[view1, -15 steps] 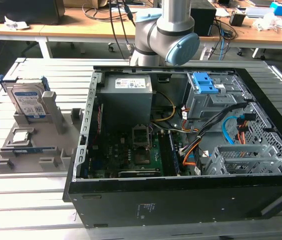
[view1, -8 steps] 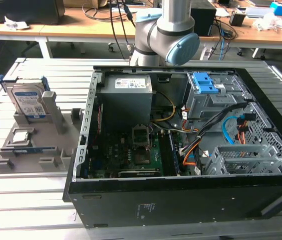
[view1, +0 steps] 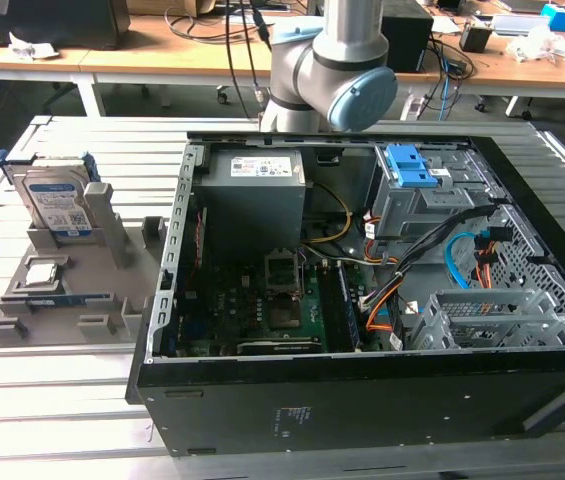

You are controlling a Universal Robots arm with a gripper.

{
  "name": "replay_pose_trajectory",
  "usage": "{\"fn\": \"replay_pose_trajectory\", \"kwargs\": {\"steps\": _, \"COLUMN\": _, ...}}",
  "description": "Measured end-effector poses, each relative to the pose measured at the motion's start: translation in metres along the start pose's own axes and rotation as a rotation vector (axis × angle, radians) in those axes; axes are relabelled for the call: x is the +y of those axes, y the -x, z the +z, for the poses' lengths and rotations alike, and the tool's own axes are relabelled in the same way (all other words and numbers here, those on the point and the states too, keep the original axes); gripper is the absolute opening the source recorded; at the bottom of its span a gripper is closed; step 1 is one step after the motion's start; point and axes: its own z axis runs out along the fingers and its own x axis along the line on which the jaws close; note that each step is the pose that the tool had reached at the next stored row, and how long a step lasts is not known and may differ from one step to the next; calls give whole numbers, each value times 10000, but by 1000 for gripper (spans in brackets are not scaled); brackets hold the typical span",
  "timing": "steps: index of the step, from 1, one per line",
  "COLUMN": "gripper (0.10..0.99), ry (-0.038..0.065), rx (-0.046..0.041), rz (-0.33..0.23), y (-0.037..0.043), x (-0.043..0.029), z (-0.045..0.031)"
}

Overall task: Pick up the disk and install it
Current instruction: 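Pick up the disk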

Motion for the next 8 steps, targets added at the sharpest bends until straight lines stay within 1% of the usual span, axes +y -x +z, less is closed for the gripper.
{"fn": "replay_pose_trajectory", "kwargs": {"steps": 1, "gripper": 600, "ry": -1, "rx": 0, "rz": -6, "y": 53, "x": 3, "z": 0}}
{"fn": "replay_pose_trajectory", "kwargs": {"steps": 3, "gripper": 600, "ry": 0, "rx": 1, "rz": -18, "y": 131, "x": 7, "z": -1}}
{"fn": "replay_pose_trajectory", "kwargs": {"steps": 4, "gripper": 600, "ry": -1, "rx": 0, "rz": -29, "y": 198, "x": 9, "z": -1}}
{"fn": "replay_pose_trajectory", "kwargs": {"steps": 5, "gripper": 600, "ry": -1, "rx": 0, "rz": -32, "y": 240, "x": 12, "z": -1}}
{"fn": "replay_pose_trajectory", "kwargs": {"steps": 7, "gripper": 600, "ry": 0, "rx": 1, "rz": -38, "y": 283, "x": 15, "z": -2}}
{"fn": "replay_pose_trajectory", "kwargs": {"steps": 8, "gripper": 600, "ry": 1, "rx": 2, "rz": -40, "y": 288, "x": 12, "z": 3}}
